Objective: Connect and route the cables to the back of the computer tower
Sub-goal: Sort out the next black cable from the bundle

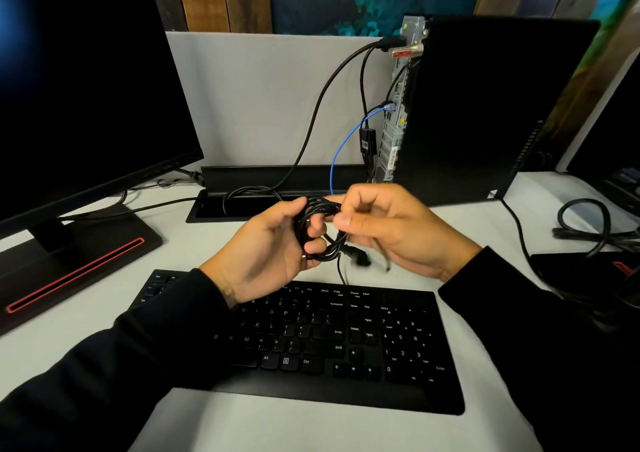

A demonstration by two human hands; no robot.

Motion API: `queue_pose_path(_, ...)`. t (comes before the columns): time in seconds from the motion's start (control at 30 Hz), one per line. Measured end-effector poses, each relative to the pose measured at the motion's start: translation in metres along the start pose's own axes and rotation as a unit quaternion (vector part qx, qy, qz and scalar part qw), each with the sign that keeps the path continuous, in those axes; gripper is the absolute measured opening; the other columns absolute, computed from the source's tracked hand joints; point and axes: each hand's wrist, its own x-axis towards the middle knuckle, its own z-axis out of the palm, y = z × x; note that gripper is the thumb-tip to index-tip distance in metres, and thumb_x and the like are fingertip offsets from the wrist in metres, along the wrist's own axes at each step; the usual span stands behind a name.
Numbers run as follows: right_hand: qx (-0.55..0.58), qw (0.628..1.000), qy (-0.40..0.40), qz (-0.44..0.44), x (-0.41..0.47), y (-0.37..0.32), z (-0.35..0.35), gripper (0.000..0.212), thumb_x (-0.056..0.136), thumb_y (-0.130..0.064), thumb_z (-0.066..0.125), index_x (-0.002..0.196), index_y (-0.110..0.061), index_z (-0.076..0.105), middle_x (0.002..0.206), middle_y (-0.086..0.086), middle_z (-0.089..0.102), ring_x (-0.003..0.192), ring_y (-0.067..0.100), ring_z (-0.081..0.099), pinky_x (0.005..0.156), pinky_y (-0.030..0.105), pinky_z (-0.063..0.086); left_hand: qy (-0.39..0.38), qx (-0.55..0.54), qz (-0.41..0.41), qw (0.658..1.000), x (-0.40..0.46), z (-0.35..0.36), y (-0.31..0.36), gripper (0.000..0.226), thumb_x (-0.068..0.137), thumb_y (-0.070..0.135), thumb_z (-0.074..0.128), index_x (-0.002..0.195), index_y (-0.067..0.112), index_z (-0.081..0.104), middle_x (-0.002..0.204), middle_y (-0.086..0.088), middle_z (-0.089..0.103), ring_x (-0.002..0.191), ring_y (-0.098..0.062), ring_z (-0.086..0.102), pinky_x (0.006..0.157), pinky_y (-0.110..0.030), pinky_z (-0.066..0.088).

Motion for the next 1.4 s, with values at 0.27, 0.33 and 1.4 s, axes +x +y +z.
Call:
queue_pose_path(0.27, 0.076, 0.995, 0.057, 0.038, 0.006, 0.010, 0.013, 0.034, 0.090, 0.010, 0.068, 0.094, -0.014, 0.044, 0.094, 0.018, 0.068, 0.097, 0.034, 0.069, 0.095, 0.050, 0.054, 0.183, -0.114, 0.087, 0.973, 0.008, 0.016, -0.001, 0.009, 0.068, 0.016, 0.056, 0.073, 0.007, 0.056, 0.068, -0.007, 0.047, 0.059, -0.016, 0.049, 0.074, -0.032, 0.046)
queue_pose_path(0.33, 0.092, 0.993, 0.071, 0.036, 0.009, 0.014, 0.016, 0.039, 0.087, 0.011, 0.070, 0.106, -0.014, 0.048, 0.101, 0.021, 0.068, 0.095, 0.033, 0.066, 0.090, 0.048, 0.054, 0.201, -0.118, 0.104, 0.967, 0.011, 0.015, -0.001, 0.004, 0.072, 0.009, 0.055, 0.074, 0.005, 0.055, 0.068, -0.009, 0.048, 0.058, -0.016, 0.051, 0.072, -0.031, 0.049)
queue_pose_path(1.4, 0.014, 0.979, 0.175, 0.101, 0.026, 0.057, -0.024, 0.016, 0.103, -0.009, 0.057, 0.109, -0.005, 0.072, 0.075, 0.002, 0.063, 0.058, 0.012, 0.062, 0.052, 0.024, 0.044, 0.280, 0.073, 0.203, 0.936, 0.109, -0.022, 0.115, 0.043, 0.112, 0.039, 0.026, 0.080, 0.019, 0.048, 0.055, 0.007, 0.021, 0.047, -0.009, 0.013, 0.042, -0.023, 0.016)
